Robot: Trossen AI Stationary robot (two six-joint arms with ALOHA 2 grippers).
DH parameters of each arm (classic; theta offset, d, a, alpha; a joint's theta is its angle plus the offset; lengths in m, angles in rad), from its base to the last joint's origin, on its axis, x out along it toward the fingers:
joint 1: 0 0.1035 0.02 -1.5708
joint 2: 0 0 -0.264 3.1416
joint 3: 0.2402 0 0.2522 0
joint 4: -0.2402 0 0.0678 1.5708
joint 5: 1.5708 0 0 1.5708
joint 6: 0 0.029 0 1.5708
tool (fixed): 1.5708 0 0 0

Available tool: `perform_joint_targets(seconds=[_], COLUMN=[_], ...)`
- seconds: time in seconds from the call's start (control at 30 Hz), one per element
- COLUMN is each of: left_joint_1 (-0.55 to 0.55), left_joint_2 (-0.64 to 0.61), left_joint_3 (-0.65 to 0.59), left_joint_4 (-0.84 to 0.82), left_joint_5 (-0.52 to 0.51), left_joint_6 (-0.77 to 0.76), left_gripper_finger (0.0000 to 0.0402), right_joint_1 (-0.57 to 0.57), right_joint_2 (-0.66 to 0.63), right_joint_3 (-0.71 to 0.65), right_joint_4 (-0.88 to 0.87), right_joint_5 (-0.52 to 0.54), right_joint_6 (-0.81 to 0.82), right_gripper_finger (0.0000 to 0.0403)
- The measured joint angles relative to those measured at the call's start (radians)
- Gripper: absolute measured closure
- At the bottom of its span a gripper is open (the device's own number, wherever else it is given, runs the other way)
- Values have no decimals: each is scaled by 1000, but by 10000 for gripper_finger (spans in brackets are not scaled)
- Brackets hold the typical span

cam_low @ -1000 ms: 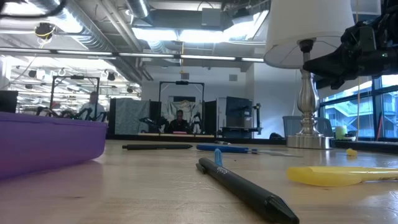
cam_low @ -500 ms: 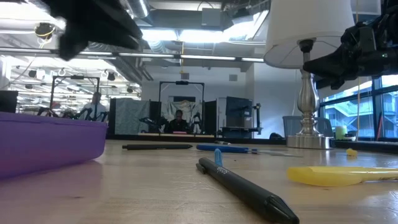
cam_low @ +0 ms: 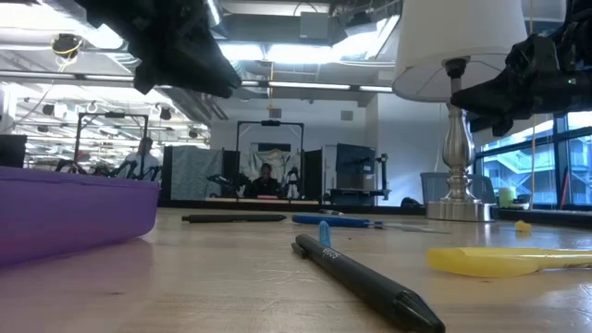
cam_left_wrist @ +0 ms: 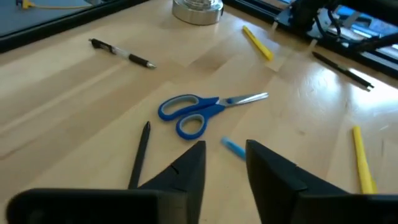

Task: Pick & place school supplies into a supply box
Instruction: Put the top black pen into the violet box

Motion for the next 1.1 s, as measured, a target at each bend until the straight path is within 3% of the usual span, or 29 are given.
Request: perform_joint_targets(seconds=[0.17, 0.33, 0.6, 0.8, 1.1], left_joint_1=[11, 8, 32, 191, 367], left_joint_2=[0, 0, 0, 15, 69], left_joint_3=[0, 0, 0, 0, -1], left_joint_4=[0, 0, -10, -140, -245], left_joint_5=[64, 133, 191, 360, 522], left_joint_6=[19, 1, 35, -48, 35], left_gripper_finger=[230, 205, 207, 217, 229], right_joint_1=[0, 0, 0, 0, 0], right_joint_2=[0, 0, 0, 0, 0], right_joint_3=[0, 0, 0, 0, 0], right_joint_4=[0, 0, 0, 0, 0], right_joint_5=[0, 0, 0, 0, 0], right_joint_6=[17, 16, 16, 15, 16], right_gripper_finger=[343, 343, 343, 343, 343])
